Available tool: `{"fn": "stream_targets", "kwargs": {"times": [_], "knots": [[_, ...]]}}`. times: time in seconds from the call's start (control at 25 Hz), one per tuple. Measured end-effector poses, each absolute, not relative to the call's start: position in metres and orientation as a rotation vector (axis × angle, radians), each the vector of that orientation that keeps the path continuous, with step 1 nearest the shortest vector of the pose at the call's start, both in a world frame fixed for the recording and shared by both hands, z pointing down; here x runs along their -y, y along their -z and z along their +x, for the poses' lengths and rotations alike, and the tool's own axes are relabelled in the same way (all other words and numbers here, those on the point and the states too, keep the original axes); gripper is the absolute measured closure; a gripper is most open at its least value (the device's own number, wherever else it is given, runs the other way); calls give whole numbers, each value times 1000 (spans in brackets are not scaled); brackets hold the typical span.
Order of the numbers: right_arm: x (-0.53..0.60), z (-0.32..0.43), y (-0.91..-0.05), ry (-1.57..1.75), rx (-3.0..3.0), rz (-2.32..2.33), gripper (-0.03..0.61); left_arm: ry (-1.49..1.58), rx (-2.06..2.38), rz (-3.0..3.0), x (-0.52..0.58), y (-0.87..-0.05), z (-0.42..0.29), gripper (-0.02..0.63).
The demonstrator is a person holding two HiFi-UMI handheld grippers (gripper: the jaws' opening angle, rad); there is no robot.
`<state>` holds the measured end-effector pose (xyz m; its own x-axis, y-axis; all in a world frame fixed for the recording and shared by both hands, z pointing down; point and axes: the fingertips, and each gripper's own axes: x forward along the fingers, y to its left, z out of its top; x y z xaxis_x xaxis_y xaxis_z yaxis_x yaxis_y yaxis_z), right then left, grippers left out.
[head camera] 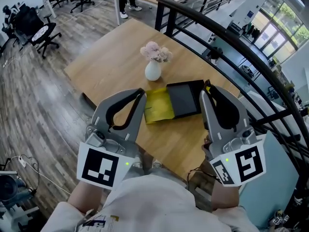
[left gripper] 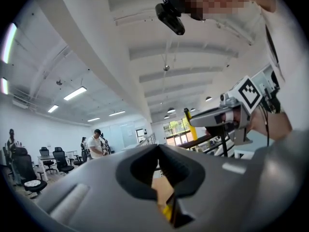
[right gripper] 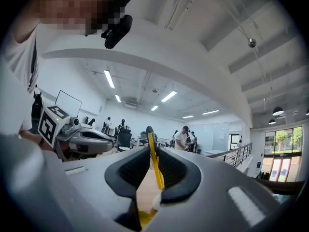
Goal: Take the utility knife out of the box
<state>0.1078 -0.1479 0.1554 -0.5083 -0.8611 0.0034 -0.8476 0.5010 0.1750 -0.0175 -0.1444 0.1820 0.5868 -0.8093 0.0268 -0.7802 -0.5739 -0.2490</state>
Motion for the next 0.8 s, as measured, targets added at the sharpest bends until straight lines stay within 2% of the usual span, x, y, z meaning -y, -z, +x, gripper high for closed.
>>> {"fn": "stream_targets", "kwargs": {"times": [0.52, 0.8], "knots": [[121, 135, -214, 9, 2607, 1562, 520, 237, -1449, -2699, 125, -237, -24, 612], [124, 124, -226, -10, 2620, 1483, 520, 203, -1479, -2689, 131, -236, -29, 612]]}}
